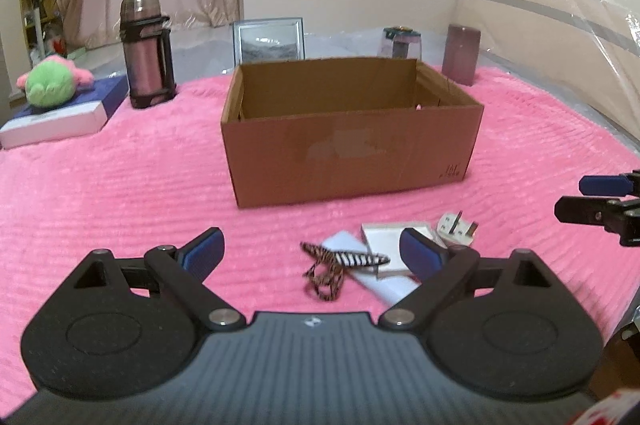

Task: Organize rigid objects
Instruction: 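Lift both tools out of the box and move back to the pile, then grasp the coiled hair clip with left tool while right tool grasps the white plug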

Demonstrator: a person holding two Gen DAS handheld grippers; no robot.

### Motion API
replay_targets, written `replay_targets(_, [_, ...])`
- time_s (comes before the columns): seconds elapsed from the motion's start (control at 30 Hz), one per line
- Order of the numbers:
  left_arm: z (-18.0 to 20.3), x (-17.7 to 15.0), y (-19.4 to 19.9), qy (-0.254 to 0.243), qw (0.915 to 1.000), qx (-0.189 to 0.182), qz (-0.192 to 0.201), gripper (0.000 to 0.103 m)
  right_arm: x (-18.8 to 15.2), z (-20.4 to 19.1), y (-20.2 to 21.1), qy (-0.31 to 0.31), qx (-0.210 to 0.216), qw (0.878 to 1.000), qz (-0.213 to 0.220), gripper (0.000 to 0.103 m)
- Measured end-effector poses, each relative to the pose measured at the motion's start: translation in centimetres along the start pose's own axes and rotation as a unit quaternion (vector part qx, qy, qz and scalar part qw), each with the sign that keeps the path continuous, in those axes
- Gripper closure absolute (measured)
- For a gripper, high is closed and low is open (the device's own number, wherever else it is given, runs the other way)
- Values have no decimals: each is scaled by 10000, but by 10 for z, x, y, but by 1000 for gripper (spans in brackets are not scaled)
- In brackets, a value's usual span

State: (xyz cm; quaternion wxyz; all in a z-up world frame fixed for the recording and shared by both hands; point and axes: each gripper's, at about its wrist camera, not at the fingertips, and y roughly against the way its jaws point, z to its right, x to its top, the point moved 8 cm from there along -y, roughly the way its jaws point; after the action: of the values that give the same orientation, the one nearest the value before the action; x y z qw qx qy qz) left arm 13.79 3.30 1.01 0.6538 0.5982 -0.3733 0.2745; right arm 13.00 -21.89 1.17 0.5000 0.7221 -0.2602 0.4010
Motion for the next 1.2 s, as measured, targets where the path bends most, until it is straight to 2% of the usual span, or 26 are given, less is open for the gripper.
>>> replay_targets(0.4, [-7, -35, -18, 44, 9997, 114, -203, 11, -31, 0, -23, -61, -12, 9997, -254, 30])
replay_targets(0.73, [8, -48, -51, 118, 9992, -55, -376, 11, -46, 8, -48, -24, -141, 9990, -416, 30])
replay_targets(0.83, [14, -49, -62, -78, 9991, -87, -418, 11, -49, 12, -55, 27, -139, 9987, -489, 30])
replay_targets(0.9, [16, -51, -71, -251, 9985, -150, -459, 12, -51, 12, -61, 88, -126, 9985, -534, 30])
replay_targets(1.03, [14, -54, -90, -509, 9963, -350, -593, 20, -53, 16, -72, 120, -68, 9981, -600, 30])
replay_targets(1.2, [6, -54, -109, -521, 9940, -677, -688, 24, -54, 20, -87, 157, 13, 9977, -655, 30])
